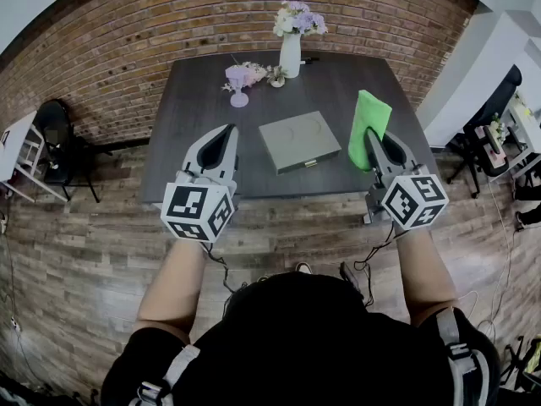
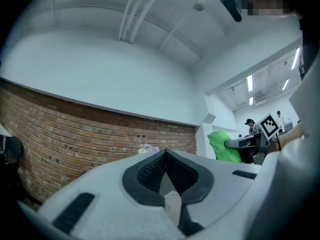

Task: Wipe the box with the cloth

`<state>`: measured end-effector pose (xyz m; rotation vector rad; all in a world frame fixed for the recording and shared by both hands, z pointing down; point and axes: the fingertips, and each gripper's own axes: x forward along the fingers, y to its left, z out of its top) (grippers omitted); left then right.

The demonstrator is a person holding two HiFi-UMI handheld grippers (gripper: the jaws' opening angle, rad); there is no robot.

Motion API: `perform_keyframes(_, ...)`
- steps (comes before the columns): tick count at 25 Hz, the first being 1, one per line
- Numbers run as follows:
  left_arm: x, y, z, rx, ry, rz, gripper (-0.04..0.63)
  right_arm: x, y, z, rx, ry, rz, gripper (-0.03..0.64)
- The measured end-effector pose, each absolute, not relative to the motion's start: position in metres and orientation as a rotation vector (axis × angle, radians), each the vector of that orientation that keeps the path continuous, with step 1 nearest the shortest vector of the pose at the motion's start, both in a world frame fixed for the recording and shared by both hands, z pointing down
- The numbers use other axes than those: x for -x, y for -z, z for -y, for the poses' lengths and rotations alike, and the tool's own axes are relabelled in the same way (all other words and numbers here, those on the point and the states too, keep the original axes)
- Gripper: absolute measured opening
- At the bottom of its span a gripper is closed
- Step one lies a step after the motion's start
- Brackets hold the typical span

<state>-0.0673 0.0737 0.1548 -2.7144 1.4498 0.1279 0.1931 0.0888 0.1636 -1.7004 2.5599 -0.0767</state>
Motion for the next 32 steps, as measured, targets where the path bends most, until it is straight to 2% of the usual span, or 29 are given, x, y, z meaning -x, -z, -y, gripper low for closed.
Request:
perform_keyframes(15,0.079,-0.156,-0.084,2.702,-0.105,-1.459,0.009,-0.181,-0.177,-0.091,1.68,0.148,-2.561,0.037)
perform_keyframes(32,0.152,-0.202,-0.073,2.719,-0.088,-1.593,0.009,-0.057,-0.216,-0.068,1.522,0.13,-2.915,0.037)
